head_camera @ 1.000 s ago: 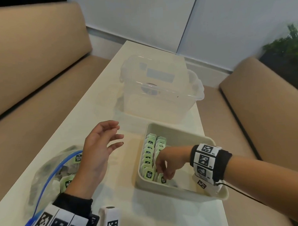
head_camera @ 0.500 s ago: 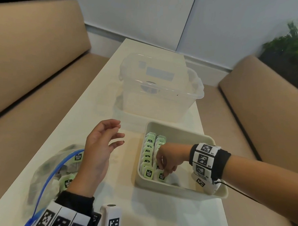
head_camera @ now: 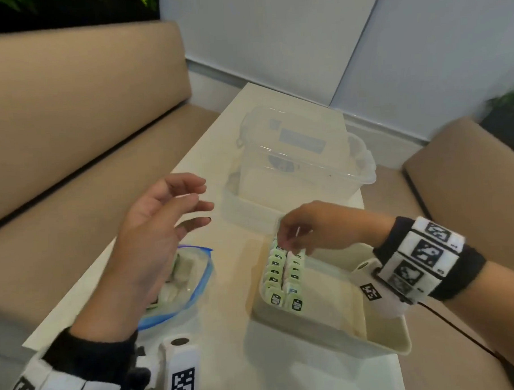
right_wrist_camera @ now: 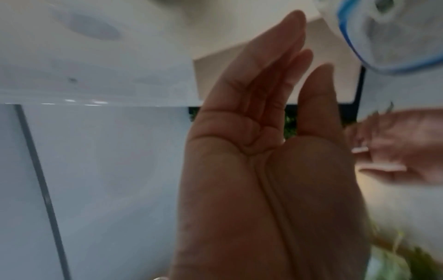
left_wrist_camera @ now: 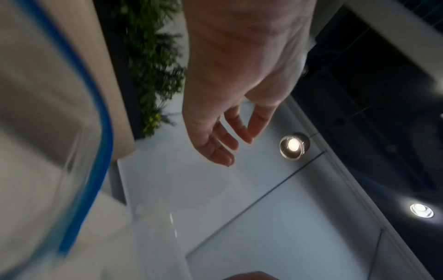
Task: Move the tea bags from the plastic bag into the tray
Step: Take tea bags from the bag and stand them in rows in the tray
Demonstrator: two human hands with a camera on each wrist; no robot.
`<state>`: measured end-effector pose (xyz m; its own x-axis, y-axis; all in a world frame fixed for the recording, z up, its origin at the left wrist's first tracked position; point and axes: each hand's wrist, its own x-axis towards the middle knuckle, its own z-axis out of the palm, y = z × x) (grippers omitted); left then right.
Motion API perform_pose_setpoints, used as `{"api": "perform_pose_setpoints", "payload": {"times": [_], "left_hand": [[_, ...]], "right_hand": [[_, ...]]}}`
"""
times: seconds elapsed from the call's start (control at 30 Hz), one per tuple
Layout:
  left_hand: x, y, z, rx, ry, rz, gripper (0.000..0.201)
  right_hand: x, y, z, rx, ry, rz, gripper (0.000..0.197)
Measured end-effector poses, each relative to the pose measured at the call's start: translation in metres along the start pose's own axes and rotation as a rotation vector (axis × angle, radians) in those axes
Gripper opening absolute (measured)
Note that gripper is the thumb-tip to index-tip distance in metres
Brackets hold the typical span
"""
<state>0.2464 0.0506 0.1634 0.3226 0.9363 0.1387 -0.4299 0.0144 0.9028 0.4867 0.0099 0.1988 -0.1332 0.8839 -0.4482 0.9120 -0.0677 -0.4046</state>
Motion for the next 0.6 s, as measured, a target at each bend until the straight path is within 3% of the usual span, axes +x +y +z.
{"api": "perform_pose_setpoints", "payload": {"times": [0.07,0.17,0.23,0.3,0.4,0.6], "left_hand": [[-0.01,0.016,-0.022,0.197,0.038,0.078,0.016],[-0.026,0.024,-0.063,0.677,0.146,0.089,0.031],[-0.035,0.019,-0.088,1.006,0.069,-0.03,0.049],[-0.044,0.0,-0.107,1.209,-0.07,-0.251,0.077],[-0.053,-0.036,-0.117,1.215,-0.129,-0.415,0.089],[-0.049,-0.056,-0.119,1.036,0.014,-0.341,0.073]], "right_hand": [[0.0,-0.029,-0.002,0.118,0.006,-0.086,0.017],[0.014,-0.068,0.014,0.183,-0.041,-0.169,0.029],[0.031,-0.087,0.033,0.136,-0.109,-0.2,0.033],[0.051,-0.101,0.054,-0.026,-0.179,-0.216,0.036],[0.084,-0.117,0.089,-0.247,-0.211,-0.233,0.043],[0.138,-0.131,0.138,-0.388,0.024,-0.272,0.029]]}}
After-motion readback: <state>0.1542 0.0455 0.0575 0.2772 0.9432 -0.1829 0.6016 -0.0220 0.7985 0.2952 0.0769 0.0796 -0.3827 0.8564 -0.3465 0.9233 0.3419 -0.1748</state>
